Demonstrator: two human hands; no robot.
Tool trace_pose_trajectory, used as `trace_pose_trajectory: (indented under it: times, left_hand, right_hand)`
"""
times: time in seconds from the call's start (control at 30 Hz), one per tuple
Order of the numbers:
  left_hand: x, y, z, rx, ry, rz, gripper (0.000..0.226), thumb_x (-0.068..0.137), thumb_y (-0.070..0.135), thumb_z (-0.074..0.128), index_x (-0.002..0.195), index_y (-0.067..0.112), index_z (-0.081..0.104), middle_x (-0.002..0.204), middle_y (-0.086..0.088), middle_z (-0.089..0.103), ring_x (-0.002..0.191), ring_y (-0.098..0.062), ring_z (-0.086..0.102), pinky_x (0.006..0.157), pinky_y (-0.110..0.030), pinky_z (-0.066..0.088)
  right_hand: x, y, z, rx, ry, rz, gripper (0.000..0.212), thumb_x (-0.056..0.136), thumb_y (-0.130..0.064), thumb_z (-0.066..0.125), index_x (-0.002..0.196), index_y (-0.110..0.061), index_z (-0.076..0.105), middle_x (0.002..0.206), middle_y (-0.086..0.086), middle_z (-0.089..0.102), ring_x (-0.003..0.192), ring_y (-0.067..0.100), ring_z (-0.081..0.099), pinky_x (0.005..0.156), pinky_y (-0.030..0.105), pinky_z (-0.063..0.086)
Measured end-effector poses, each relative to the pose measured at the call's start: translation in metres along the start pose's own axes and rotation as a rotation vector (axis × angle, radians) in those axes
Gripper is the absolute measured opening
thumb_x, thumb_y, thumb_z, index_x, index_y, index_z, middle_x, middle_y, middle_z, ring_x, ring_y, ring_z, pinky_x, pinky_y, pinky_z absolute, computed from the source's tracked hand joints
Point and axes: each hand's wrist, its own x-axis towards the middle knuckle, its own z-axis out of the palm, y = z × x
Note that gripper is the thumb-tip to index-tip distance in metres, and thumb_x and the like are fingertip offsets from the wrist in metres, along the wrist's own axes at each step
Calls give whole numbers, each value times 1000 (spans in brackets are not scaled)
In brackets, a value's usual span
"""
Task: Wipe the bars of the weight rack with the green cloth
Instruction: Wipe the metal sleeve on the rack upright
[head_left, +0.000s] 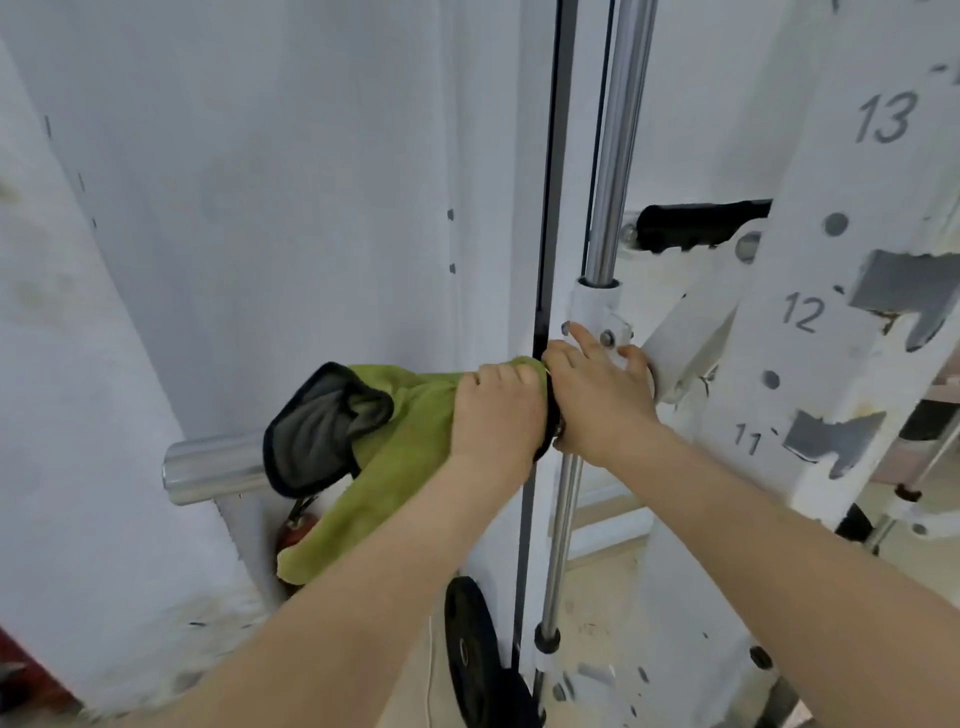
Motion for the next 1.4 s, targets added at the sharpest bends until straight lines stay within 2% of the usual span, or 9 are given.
trace_pose_trajectory:
  times: [0.13, 0.27, 0.4, 0.67, 0.77, 0.97, 1.03, 1.27, 1.4]
  left_hand:
    - [14, 7, 8, -78, 123, 18, 16, 76, 25, 66, 86, 20, 55, 74, 5, 63, 67, -16, 62, 55, -27, 32]
    - [29, -36, -10, -378, -445, 91, 32, 70, 47, 68, 74, 22, 49, 73, 5, 54, 72, -17, 58, 61, -28, 39]
    - [16, -85, -7, -544, -641, 40, 41, 60, 50, 73, 82, 19, 61, 80, 0, 64, 72, -17, 63, 61, -28, 50]
    - [-63, -136, 4, -184, -92, -40, 27, 77, 37, 61, 96, 23, 49, 71, 9, 42, 69, -18, 49, 57, -29, 33]
    - [-97, -175, 8, -137, -37, -111, 31, 73, 43, 62, 94, 25, 48, 76, 8, 48, 72, -18, 54, 57, -29, 34]
    - [-128, -230, 2, -803, -233, -367, 39, 60, 49, 67, 96, 36, 62, 88, 13, 66, 87, -15, 61, 76, -29, 44]
    - [-131, -226, 9, -1074, -148, -516, 12, 81, 44, 67, 89, 35, 65, 89, 11, 66, 90, -16, 62, 79, -29, 44]
    - [-140, -211, 16, -1604, 169, -1104, 30, 96, 44, 47, 107, 22, 64, 107, -4, 67, 97, -21, 63, 91, -39, 51]
    - [-180, -209, 9, -1614, 273, -1252, 15, 93, 29, 56, 84, 18, 62, 93, -10, 67, 93, -33, 66, 84, -44, 54]
  right_hand:
    - [3, 1, -3, 22, -30, 27, 69, 72, -25, 73, 131, -22, 39, 143, -5, 43, 148, 14, 9, 108, 55, 18]
    - [-2, 4, -8, -29, -30, 4, 69, 69, -31, 74, 129, -26, 40, 143, -6, 43, 148, 15, 10, 109, 55, 19]
    - [-3, 5, -5, -22, -19, 22, 67, 70, -39, 74, 125, -29, 38, 139, -5, 48, 146, 20, 14, 107, 57, 21]
    - [-2, 2, -13, -91, -78, 92, 75, 65, -49, 74, 126, -31, 34, 142, 4, 37, 141, 27, 14, 104, 58, 26]
    - [-6, -5, -24, -133, -149, 89, 85, 65, -51, 75, 134, -28, 32, 149, 7, 27, 143, 28, 11, 105, 60, 24]
    - [-11, -84, -22, 91, -5, -312, 90, 76, -48, 72, 148, -33, 20, 158, 1, 18, 145, 19, 17, 114, 53, 15]
    - [-7, -102, -16, 176, 9, -267, 81, 79, -46, 68, 145, -30, 25, 153, -3, 27, 143, 17, 19, 114, 51, 15]
    - [-8, -106, -28, 209, -173, -212, 98, 84, -51, 60, 153, -26, -5, 161, -5, -14, 147, 18, -14, 115, 59, 4]
    - [-56, -158, -43, 856, 150, -286, 65, 87, -48, 60, 145, -31, 36, 148, -10, 40, 135, 7, 36, 114, 43, 29]
